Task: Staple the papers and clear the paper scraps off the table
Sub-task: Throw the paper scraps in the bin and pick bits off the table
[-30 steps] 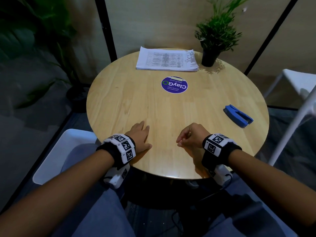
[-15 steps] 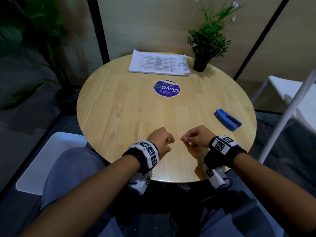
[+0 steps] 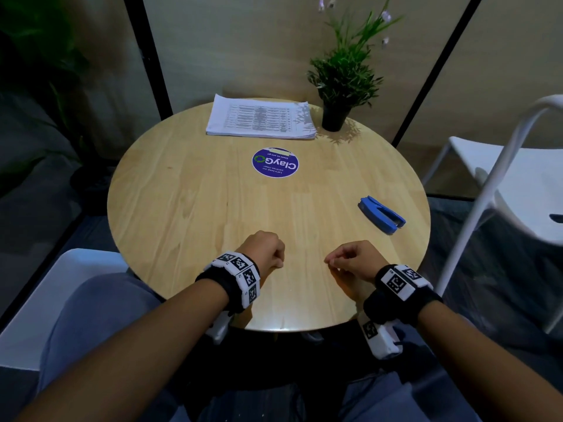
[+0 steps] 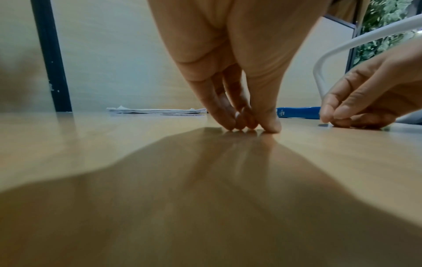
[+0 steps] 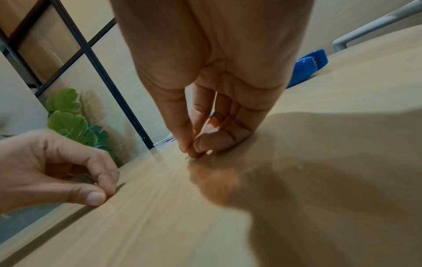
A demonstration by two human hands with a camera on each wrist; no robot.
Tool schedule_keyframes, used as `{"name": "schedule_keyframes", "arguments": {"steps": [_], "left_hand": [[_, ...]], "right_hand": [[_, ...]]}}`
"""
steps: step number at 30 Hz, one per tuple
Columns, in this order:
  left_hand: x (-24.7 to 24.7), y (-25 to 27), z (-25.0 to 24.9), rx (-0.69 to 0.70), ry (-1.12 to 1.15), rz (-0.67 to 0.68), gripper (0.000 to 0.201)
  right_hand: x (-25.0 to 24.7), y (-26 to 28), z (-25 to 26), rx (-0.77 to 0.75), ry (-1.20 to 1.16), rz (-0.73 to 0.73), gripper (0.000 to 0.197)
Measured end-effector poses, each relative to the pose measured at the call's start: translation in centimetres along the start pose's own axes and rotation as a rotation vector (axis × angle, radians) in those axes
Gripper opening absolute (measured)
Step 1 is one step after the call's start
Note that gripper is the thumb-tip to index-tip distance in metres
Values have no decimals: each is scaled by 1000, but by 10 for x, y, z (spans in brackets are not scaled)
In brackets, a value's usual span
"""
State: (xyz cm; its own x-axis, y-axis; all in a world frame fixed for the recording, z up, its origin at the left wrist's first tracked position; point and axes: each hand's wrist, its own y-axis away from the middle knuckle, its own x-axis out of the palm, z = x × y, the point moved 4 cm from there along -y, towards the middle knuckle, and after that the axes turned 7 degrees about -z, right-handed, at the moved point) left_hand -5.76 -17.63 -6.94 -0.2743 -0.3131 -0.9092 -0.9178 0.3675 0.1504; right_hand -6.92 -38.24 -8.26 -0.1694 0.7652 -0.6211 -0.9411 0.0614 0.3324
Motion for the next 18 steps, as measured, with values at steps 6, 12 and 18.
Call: {"name": "schedule_keyframes", "arguments": {"steps": [6, 12, 18], "left_hand": [[1, -3, 1, -39, 19, 17, 16], [9, -3, -4, -53, -135, 29, 21], [15, 2, -14, -100, -225, 109, 21]], "right_hand": [[-2, 4, -3, 23, 54, -22, 10], [-6, 10, -7, 55, 109, -85, 11], [3, 16, 1, 44, 145, -118, 11]]}}
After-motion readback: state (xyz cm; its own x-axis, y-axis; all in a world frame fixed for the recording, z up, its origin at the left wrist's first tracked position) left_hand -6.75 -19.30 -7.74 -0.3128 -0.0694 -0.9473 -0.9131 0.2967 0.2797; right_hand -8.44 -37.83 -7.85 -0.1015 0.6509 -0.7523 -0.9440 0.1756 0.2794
